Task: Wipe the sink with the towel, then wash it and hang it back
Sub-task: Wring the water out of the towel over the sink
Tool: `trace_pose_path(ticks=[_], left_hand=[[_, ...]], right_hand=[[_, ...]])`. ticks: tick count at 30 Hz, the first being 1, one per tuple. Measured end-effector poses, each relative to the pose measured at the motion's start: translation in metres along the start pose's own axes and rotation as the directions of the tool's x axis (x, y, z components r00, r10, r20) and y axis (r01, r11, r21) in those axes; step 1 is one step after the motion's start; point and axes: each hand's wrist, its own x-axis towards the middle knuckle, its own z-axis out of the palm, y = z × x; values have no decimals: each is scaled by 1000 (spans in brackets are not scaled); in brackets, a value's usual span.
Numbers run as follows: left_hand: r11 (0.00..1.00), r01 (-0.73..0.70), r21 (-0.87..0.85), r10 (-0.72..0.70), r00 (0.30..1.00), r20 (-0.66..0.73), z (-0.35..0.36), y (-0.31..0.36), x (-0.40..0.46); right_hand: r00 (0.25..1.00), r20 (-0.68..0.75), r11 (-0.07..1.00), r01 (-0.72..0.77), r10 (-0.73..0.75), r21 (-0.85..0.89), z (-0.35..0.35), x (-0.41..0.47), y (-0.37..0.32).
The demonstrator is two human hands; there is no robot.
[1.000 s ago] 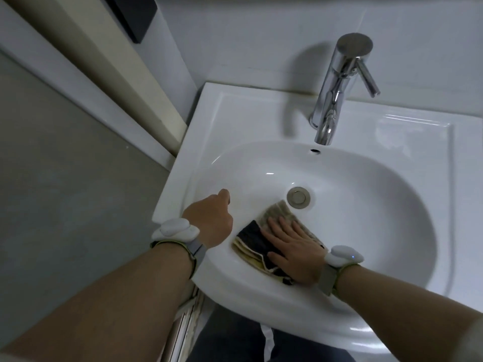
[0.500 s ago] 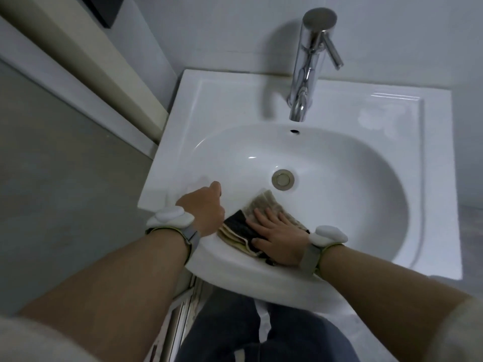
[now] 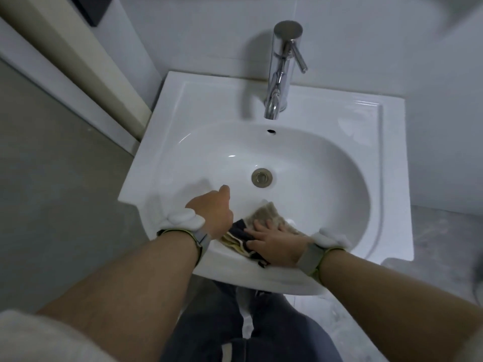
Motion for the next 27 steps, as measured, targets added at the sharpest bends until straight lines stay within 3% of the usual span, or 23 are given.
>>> trace_pose_path(ticks=[4,10,16,21,24,27], left_hand=[[999,-37,19,37,999,-3,-6,13,-4],[999,-3,51,4,1000,-16,-14,16,-14],[998,-9,60,11,999,-37,-27,23,-32],[997,-7,81,14,997,-80,-54,31,-51],[996,-9,85,12,999,-32,-78,36,-66],[996,-28,84,34,997,-70,-104,40,-88]], right_hand=[[998,11,991,-64,63,118,5,-23,23],[972,-38,969,-226,231,99,10,-51,53],[957,-188,940,-157,221,304,11,-78,20],[876,-407,898,-64,259,436,14,-95,11],[810,-480,815,3,338,580,2,-104,10],[739,-547,734,106,393,670,-21,-118,4]])
